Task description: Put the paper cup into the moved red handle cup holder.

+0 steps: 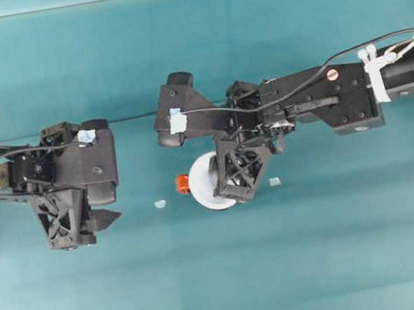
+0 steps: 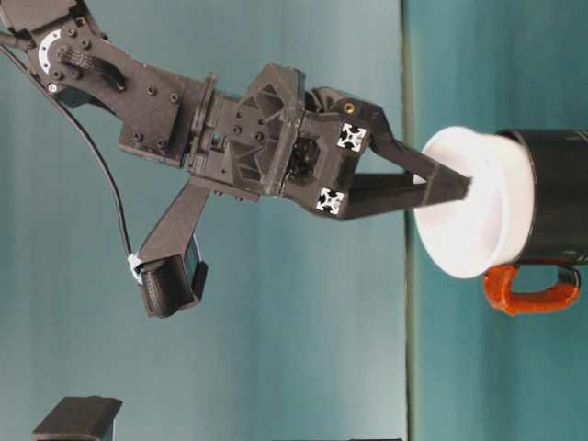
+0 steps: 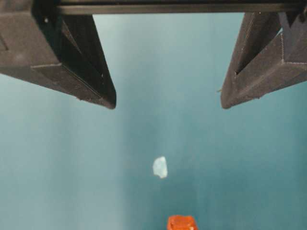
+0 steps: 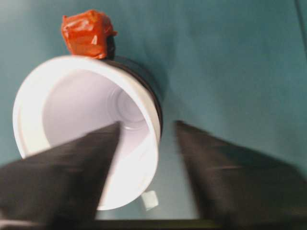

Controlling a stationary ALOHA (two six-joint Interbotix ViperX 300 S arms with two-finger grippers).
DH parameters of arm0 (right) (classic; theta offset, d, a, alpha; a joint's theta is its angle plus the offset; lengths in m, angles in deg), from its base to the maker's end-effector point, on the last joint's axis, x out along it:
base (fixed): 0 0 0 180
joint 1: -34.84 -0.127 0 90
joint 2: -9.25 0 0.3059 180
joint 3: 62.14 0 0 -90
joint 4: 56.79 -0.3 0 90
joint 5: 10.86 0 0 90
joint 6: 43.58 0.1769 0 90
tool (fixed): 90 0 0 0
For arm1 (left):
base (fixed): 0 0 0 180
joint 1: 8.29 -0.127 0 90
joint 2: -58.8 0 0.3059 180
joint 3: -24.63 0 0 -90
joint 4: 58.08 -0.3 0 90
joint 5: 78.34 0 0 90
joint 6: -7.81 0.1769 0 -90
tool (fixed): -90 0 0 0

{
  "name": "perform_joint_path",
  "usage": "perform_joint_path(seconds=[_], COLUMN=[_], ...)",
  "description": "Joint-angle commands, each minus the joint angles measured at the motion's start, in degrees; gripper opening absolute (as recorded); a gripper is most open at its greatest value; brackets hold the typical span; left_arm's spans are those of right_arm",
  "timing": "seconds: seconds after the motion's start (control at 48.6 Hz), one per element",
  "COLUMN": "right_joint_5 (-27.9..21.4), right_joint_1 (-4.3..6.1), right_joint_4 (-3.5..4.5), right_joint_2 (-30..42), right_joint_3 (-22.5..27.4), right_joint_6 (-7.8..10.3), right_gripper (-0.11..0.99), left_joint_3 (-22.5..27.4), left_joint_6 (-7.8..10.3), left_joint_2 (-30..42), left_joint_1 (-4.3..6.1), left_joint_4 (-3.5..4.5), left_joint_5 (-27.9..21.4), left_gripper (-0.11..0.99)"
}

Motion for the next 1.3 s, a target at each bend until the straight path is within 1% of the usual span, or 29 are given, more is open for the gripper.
perform_joint_path(seconds=[0.0,0.082,0.185,0.226,0.309,0.329,0.35,0.391,0.432,0.514,0.555,0.597,0.638,0.741,0.761,0.802,0.843,0.864,0.926,1.008,1.131,1.275], right_joint_5=[0.0,0.4,1.0,1.1,1.1,1.1,1.1,0.9,0.7,0.6,0.6,0.7,0.8,0.8,0.8,1.0,1.3,1.6,2.7,5.2,10.1,18.5], right_joint_1=[-0.09,-0.44,-0.62,-0.62,-0.62,-0.62,-0.53,-0.44,-0.35,-0.18,-0.18,-0.09,-0.09,-0.18,-0.35,-0.70,-1.23,-1.41,-1.93,-2.55,-3.08,-3.52], right_joint_4=[-0.53,-0.26,-0.26,-0.26,-0.18,-0.09,0.18,0.88,1.85,4.22,5.19,5.80,6.15,6.15,6.24,6.15,6.15,6.24,6.15,6.24,6.15,6.24], right_joint_2=[-0.5,-0.6,-0.6,-0.6,-0.8,-0.9,-1.1,-1.4,-2.0,-4.6,-6.1,-7.8,-9.5,-13.6,-14.3,-16.0,-17.1,-17.8,-19.4,-21.5,-25.2,-32.6], right_joint_3=[0.3,0.3,0.4,0.4,0.4,0.4,0.4,0.5,0.7,0.8,1.0,1.0,1.0,0.4,0.3,-0.4,-1.1,-1.5,-2.6,-4.7,-8.7,-15.7], right_joint_6=[-0.53,-0.62,-0.79,-0.79,-0.88,-0.88,-0.88,-1.05,-1.23,-1.85,-2.20,-2.55,-2.81,-3.52,-3.78,-4.22,-4.48,-4.66,-4.92,-5.10,-5.01,-5.10], right_gripper=[0.32,0.57,0.86,0.91,0.87,0.87,0.87,0.87,0.87,0.87,0.87,0.87,0.87,0.87,0.87,0.87,0.87,0.87,0.87,0.87,0.87,0.87], left_joint_3=[0.4,0.4,0.4,0.4,0.4,0.4,0.4,0.3,0.2,0.0,-0.1,-0.3,-0.5,-1.0,-1.0,-1.1,-1.1,-1.1,-1.2,-1.3,-1.0,0.2], left_joint_6=[-0.09,-0.09,0.00,0.00,-0.09,-0.09,-0.09,-0.09,-0.09,-0.09,-0.09,-0.09,-0.09,-0.09,-0.09,-0.09,-0.09,-0.18,-0.18,-0.09,-0.09,-0.18], left_joint_2=[-0.4,-0.4,-0.4,-0.4,-0.4,-0.4,-0.4,-0.4,-0.4,-0.6,-0.6,-0.7,-1.1,-1.8,-2.0,-2.2,-2.5,-2.5,-2.6,-2.7,-2.9,-4.5], left_joint_1=[0.00,-0.09,-0.09,-0.09,-0.09,-0.09,-0.09,-0.09,-0.09,-0.09,-0.09,-0.09,-0.09,-0.09,-0.09,-0.09,-0.09,-0.09,-0.09,-0.09,0.09,0.62], left_joint_4=[-0.18,-0.18,-0.18,-0.18,-0.18,-0.18,-0.18,-0.18,-0.18,-0.18,-0.18,-0.18,-0.18,-0.18,-0.18,-0.18,-0.18,-0.18,-0.18,-0.18,-0.18,-0.18], left_joint_5=[0.4,0.4,0.4,0.4,0.4,0.4,0.4,0.4,0.4,0.4,0.4,0.4,0.4,0.4,0.4,0.6,0.9,1.1,1.7,2.5,3.0,5.1], left_gripper=[0.93,0.93,0.93,0.93,0.93,0.93,0.93,0.93,0.93,0.93,0.93,0.93,0.93,0.93,0.93,0.93,0.93,0.93,0.93,0.93,0.93,0.93])
